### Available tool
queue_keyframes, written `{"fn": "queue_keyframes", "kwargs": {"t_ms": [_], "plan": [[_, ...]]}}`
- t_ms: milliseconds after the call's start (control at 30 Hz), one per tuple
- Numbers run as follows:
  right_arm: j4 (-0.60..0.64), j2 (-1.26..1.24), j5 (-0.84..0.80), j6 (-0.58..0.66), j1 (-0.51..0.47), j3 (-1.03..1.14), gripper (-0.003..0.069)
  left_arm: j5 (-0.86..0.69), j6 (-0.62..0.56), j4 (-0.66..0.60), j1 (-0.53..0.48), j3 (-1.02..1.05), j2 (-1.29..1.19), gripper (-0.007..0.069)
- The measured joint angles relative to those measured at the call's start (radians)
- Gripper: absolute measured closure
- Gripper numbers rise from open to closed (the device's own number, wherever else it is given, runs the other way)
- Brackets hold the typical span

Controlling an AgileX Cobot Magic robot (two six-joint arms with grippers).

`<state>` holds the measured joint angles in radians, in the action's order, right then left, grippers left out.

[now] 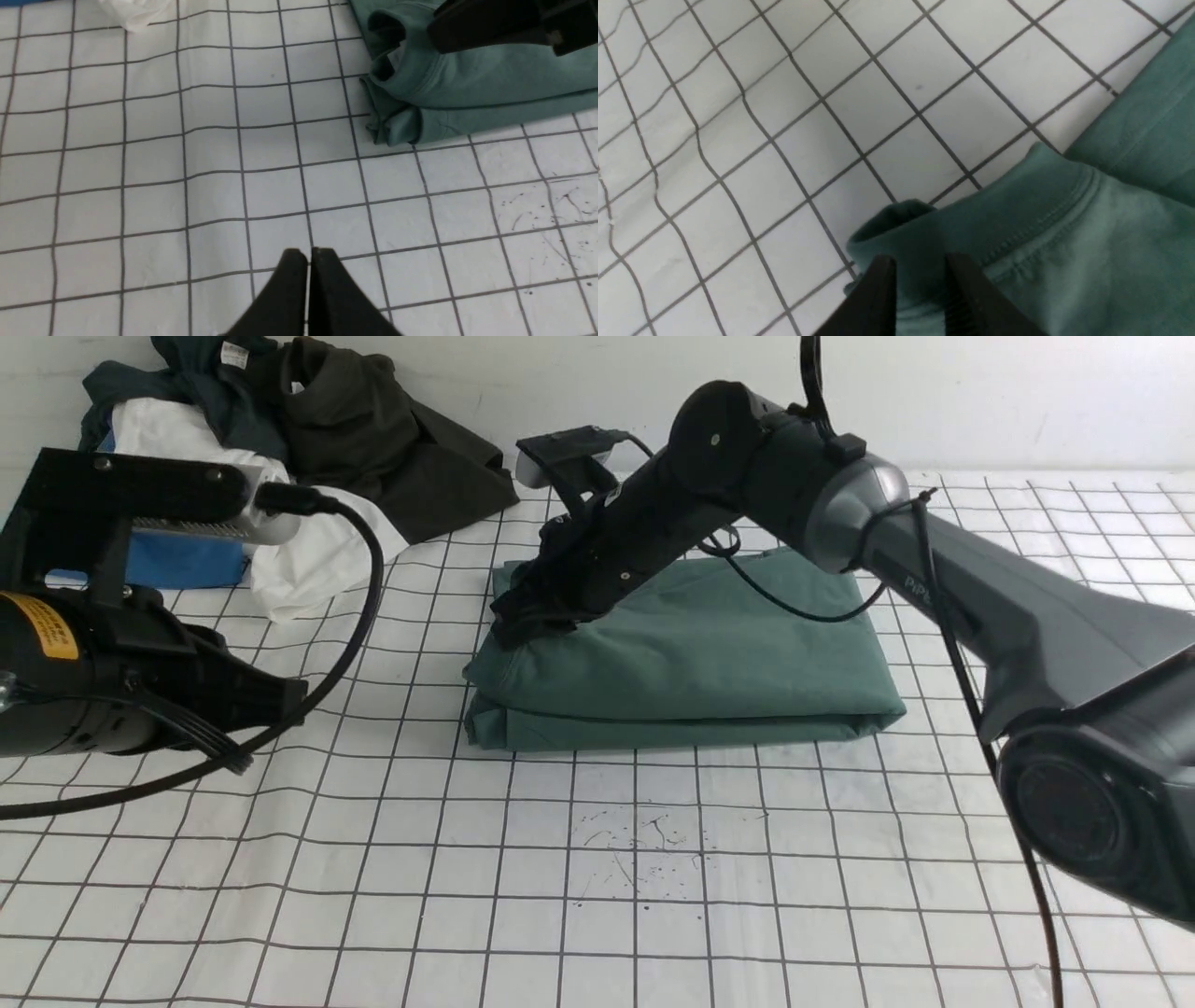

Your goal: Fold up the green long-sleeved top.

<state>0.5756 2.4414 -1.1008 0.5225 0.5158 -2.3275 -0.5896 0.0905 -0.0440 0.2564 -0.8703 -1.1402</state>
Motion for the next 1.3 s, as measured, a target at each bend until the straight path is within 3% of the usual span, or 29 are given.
{"fn": "queue_keyframes", "kwargs": {"t_ms": [33,167,267,333,467,567,633,767,867,1167,1300], "plan": [[0.000,-0.001,0.000,0.000,0.000,0.000,0.0465,0.000,0.000,-0.005,0.000,-0.001,-0.002,0.0631],[-0.074,-0.066,-0.119,-0.035,-0.031,0.001,0.0350,-0.015,-0.179,-0.188,0.000,-0.058,-0.071,0.0631],[-0.151,-0.158,-0.144,-0.036,-0.074,0.001,0.0351,-0.063,-0.370,-0.359,0.000,-0.175,-0.192,0.0631],[-0.179,-0.192,-0.145,-0.036,-0.095,0.000,0.0367,-0.071,-0.431,-0.427,0.000,-0.217,-0.248,0.0631],[-0.245,-0.233,-0.145,-0.096,-0.213,0.000,0.0517,-0.069,-0.658,-0.693,0.008,-0.425,-0.467,0.0631],[-0.225,-0.198,-0.146,-0.155,-0.280,0.039,0.0629,-0.067,-0.775,-0.794,0.031,-0.568,-0.636,0.0631],[-0.195,-0.161,-0.145,-0.165,-0.304,0.084,0.0659,-0.066,-0.841,-0.814,0.052,-0.654,-0.752,0.0631],[-0.163,-0.087,-0.145,-0.166,-0.308,0.159,0.0670,-0.067,-0.883,-0.797,0.070,-0.760,-0.929,0.0631],[-0.166,-0.045,-0.142,-0.160,-0.304,0.215,0.0671,-0.067,-0.853,-0.707,0.065,-0.788,-1.020,0.0631],[-0.240,-0.046,-0.122,-0.196,-0.303,0.251,0.0671,-0.152,-0.506,-0.267,0.009,-0.800,-1.012,0.0631],[-0.255,-0.083,-0.126,-0.198,-0.302,0.259,0.0673,-0.169,-0.432,-0.178,-0.008,-0.800,-0.974,0.0631]]}}
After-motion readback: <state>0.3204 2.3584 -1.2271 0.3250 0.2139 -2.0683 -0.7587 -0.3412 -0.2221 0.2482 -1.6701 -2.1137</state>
